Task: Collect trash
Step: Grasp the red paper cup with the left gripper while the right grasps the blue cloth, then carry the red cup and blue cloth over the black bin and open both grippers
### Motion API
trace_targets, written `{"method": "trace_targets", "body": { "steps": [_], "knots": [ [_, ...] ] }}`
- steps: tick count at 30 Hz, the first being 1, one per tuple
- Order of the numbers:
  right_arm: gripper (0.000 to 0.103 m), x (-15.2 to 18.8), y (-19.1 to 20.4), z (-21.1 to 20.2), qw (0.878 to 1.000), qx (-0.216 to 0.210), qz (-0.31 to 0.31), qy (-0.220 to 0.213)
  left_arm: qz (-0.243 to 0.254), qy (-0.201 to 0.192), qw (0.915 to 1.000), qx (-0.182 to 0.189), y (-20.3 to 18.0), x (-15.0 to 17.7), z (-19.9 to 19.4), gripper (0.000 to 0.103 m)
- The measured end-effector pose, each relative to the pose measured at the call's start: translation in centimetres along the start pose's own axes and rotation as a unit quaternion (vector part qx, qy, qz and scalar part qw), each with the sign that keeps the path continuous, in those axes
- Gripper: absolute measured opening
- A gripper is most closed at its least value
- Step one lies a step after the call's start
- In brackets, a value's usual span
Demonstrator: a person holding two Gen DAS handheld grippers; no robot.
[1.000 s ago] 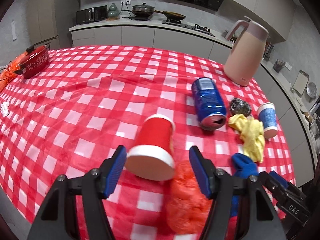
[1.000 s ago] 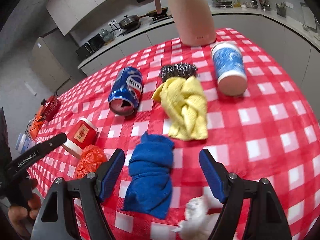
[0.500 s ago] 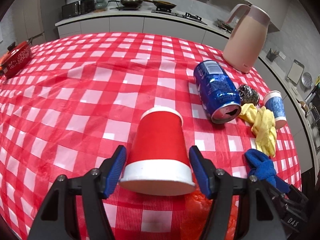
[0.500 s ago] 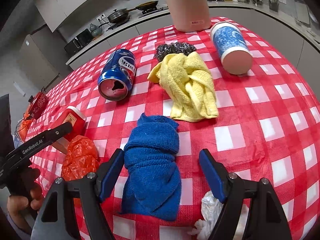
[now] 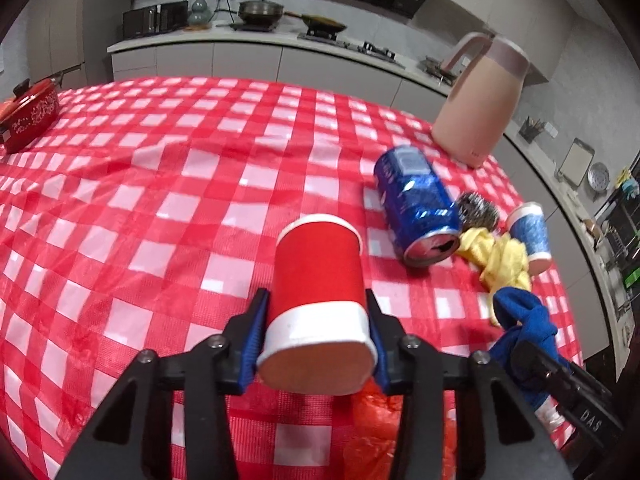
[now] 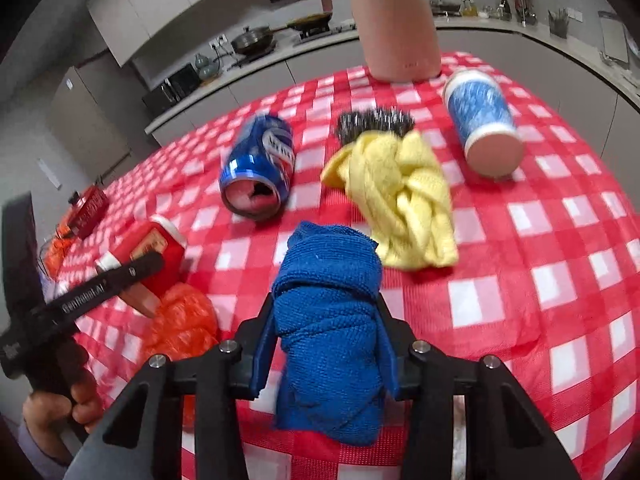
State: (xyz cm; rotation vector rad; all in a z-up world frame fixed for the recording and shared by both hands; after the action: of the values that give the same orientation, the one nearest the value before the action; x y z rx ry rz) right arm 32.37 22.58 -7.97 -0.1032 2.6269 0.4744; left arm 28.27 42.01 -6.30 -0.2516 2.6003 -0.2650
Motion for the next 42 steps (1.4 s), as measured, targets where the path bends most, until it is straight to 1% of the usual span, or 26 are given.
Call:
{"method": "trace_targets", "body": {
  "steps": [3, 8, 12, 17, 21, 26, 29, 32, 34, 37, 39, 42],
  "knots": [
    [0.046, -0.7, -0.2, -1.3, 1.000, -0.005, 0.007, -0.015, 0.006, -0.013, 0.9999, 0.009, -0.8, -0.4, -1.5, 0.046],
    [0.046, -1.5, -1.0, -3.7, 0.999, -0.001, 0.025, -0.042, 0.034, -0.023, 0.9986, 0.032, -3.0, -1.0, -3.0, 0.046],
    [0.046, -1.4, -2.1, -5.1, 0.997, 0.005, 0.048, -0.057, 0.059, -0.021, 0.9965, 0.055, -4.7, -0.9, -3.2, 0.046],
    [0.046, -0.5, -3.5, -7.0, 0.994, 0.029, 0.075, -0.080, 0.099, -0.012, 0.9915, 0.083, -7.6, -0.5, -3.0, 0.046],
    [0.046, -0.1, -5.1, -8.4, 0.990, 0.044, 0.094, -0.093, 0.118, -0.007, 0.9878, 0.101, -9.9, 0.1, -3.0, 0.046],
    [0.046, 0.3, -7.3, -10.2, 0.987, 0.050, 0.104, -0.108, 0.130, -0.007, 0.9858, 0.107, -12.7, 1.1, -3.0, 0.046],
    [0.046, 0.5, -9.1, -11.3, 0.986, 0.046, 0.106, -0.117, 0.134, -0.010, 0.9853, 0.105, -15.1, 1.9, -3.0, 0.046],
    [0.046, 0.7, -11.7, -12.4, 0.986, 0.041, 0.104, -0.122, 0.133, -0.015, 0.9858, 0.101, -17.5, 2.6, -2.9, 0.046],
    [0.046, 0.8, -14.2, -13.3, 0.987, 0.036, 0.102, -0.122, 0.128, -0.016, 0.9870, 0.097, -19.8, 3.3, -2.6, 0.046],
    [0.046, 0.9, -18.6, -14.8, 0.988, 0.030, 0.104, -0.115, 0.116, -0.008, 0.9882, 0.099, -23.4, 4.4, -2.1, 0.046],
    [0.046, 1.0, -21.0, -15.9, 0.988, 0.033, 0.102, -0.115, 0.114, -0.009, 0.9886, 0.098, -26.2, 5.1, -1.8, 0.046],
    [0.046, 0.8, -26.0, -17.5, 0.988, 0.037, 0.101, -0.109, 0.106, -0.004, 0.9886, 0.107, -30.7, 6.1, -0.8, 0.046]
  ]
}}
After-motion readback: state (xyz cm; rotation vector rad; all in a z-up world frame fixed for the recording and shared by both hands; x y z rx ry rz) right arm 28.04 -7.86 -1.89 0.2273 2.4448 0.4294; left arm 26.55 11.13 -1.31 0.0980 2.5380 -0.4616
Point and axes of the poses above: each gripper's, at about its wrist camera, not at the fingertips, and z roughly the way its jaws point, y to its left, x to its underside, the point moved 2 cm from there along z, roughly the way its jaws point, and after that the axes turned 9 degrees about y, right-handed, at the moved point
